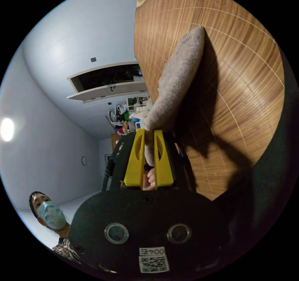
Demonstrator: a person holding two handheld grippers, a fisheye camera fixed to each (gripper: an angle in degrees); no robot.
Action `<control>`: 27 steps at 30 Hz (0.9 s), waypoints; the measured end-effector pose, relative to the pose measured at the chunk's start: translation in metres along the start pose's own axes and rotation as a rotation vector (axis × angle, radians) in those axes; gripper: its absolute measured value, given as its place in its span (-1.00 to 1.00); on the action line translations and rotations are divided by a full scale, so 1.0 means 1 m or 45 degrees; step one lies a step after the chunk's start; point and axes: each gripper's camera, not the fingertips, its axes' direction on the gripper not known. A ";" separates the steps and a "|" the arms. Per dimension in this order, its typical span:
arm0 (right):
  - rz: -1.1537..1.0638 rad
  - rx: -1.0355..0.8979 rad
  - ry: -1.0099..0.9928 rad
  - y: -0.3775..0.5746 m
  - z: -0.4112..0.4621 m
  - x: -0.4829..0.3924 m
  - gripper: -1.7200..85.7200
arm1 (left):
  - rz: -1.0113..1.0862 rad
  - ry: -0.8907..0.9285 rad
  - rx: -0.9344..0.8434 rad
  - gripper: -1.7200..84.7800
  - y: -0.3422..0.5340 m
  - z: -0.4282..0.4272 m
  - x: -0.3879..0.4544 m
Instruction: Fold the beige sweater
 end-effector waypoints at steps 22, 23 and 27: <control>0.105 0.104 0.205 -0.022 -0.091 0.010 -0.67 | 0.022 -0.145 -0.195 -0.85 -0.010 0.085 0.040; 0.094 0.109 0.205 -0.024 -0.097 0.007 -0.74 | 0.012 -0.138 -0.190 -0.85 -0.009 0.092 0.039; 0.002 0.091 0.264 -0.022 -0.120 -0.018 -0.80 | 0.030 -0.125 -0.198 -0.84 -0.006 0.115 0.046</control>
